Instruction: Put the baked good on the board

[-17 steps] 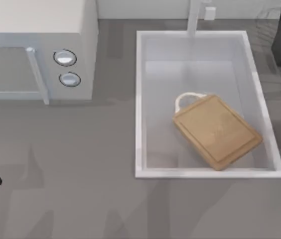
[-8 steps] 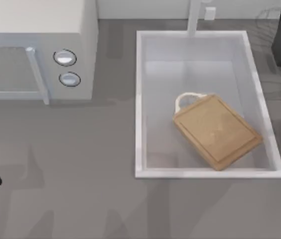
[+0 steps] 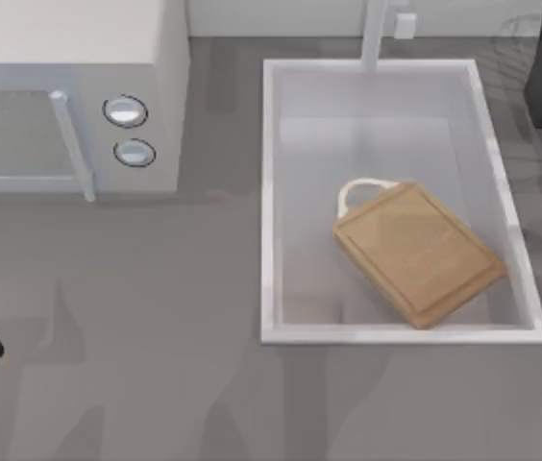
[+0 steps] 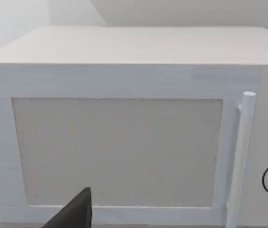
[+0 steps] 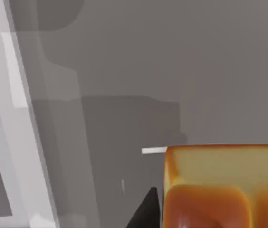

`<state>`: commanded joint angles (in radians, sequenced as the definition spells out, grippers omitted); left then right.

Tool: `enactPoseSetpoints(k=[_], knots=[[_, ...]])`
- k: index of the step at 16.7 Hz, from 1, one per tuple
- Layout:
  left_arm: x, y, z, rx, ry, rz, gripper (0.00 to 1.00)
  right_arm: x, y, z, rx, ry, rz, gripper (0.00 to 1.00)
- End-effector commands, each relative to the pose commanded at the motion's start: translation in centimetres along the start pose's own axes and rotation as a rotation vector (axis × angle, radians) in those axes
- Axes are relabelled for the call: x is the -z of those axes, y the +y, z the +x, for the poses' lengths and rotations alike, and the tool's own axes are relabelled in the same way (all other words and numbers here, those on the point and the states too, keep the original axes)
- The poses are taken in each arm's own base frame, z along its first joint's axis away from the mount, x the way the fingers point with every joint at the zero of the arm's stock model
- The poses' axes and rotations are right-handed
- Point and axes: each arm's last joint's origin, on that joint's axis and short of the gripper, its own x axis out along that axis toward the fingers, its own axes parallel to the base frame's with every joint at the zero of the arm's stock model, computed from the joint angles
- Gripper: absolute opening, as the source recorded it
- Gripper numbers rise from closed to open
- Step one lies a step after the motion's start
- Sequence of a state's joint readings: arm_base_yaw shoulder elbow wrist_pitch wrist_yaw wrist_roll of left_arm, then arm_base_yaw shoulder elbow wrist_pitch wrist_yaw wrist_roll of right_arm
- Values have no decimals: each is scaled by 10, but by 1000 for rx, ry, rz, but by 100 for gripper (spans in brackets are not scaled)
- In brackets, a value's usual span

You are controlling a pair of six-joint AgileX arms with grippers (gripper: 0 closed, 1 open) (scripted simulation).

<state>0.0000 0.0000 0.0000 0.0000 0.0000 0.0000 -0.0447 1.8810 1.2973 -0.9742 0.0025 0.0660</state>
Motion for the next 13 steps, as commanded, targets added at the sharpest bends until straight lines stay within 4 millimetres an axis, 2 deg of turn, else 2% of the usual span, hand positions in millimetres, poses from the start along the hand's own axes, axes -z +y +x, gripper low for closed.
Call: enactPoseSetpoints(k=[3, 5, 10, 13], knots=[[0, 0, 0, 0, 0, 0, 100, 3, -1, -35, 0, -1, 2, 0], [0, 0, 0, 0, 0, 0, 100, 4, -1, -47, -1, -13, 2, 0], [0, 0, 0, 0, 0, 0, 100, 4, 0, -46, -1, -9, -1, 0], [0, 0, 0, 0, 0, 0, 100, -6, 11, -44, -1, 0, -95, 0]])
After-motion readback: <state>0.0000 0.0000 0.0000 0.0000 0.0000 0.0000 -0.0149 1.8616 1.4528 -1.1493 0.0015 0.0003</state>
